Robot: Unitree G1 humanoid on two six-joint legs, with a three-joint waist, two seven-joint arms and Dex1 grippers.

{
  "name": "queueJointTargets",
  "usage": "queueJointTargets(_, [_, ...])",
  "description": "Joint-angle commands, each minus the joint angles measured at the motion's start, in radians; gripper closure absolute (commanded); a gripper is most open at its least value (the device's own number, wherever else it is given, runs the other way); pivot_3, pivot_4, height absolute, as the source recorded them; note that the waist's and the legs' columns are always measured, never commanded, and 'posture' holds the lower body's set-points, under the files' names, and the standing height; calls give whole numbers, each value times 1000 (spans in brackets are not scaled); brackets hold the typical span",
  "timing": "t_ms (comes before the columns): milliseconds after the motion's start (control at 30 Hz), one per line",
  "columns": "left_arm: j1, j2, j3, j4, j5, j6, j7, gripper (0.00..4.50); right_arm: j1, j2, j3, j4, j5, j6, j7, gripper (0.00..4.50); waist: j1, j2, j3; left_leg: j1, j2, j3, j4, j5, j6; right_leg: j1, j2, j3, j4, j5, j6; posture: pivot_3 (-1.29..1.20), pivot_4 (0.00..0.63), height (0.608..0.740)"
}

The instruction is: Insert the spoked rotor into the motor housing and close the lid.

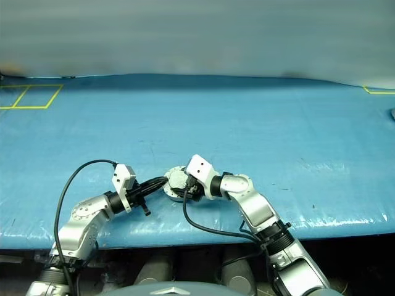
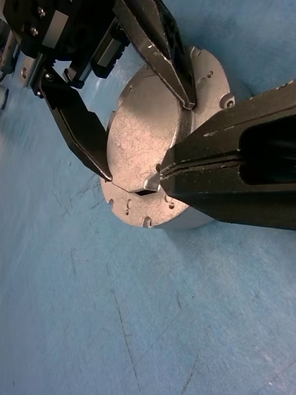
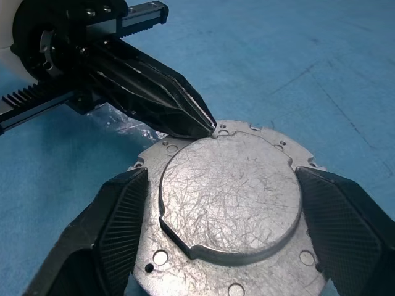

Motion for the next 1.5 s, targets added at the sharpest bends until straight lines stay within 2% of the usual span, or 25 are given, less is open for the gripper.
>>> queueJointTargets(33, [-12,-1,-13,22,24,14,11,4500,29,-12,-14,-20,-11,24,-23,42,1,0,0,0,0,0,0,0,0,0,0,0,0,0,0,0,150,740])
queueJointTargets(333, [-19,-6,-14,26,19,3,13,4500,69,31,-168,-209,151,164,-71,42,0,0,2,-6,0,0,-3,0,0,-1,0,0,0,0,0,0,150,740])
queueJointTargets(600, [-22,-16,-14,32,19,-10,17,4500,157,76,-407,-252,412,510,-172,42,3,-1,2,-6,0,0,-4,0,0,-1,0,0,-1,0,0,0,150,740])
queueJointTargets(733, [-25,-19,-14,35,20,-13,18,4500,189,104,-490,-260,562,723,-203,42,0,0,2,-6,0,0,-4,0,0,-1,0,0,0,0,0,0,150,740])
queueJointTargets(867, [-32,-21,-15,41,22,-16,18,4500,185,163,-565,-220,649,843,-265,42,-1,0,3,-6,0,0,-4,0,0,-1,0,0,0,0,0,0,150,740])
queueJointTargets(1233, [-38,-28,-10,50,37,-27,19,4500,149,331,-656,-96,731,916,-400,42,-4,0,3,-6,0,0,-4,0,0,-1,0,0,0,0,0,0,150,740])
queueJointTargets(1400, [-36,-29,-13,44,39,-24,22,4500,137,353,-692,-72,766,916,-422,1622,-4,1,3,-6,0,0,-4,0,0,-1,0,0,0,0,0,0,150,740])
queueJointTargets(1433, [-36,-29,-13,44,40,-24,22,4500,138,353,-692,-73,770,918,-425,2060,-4,1,3,-6,0,0,-4,0,0,-1,0,0,0,0,0,0,150,740])
queueJointTargets(1500, [-35,-31,-14,44,42,-25,22,4500,141,359,-700,-71,786,919,-432,2566,-8,2,3,-6,0,0,-4,0,0,-1,1,0,0,0,0,0,150,740])
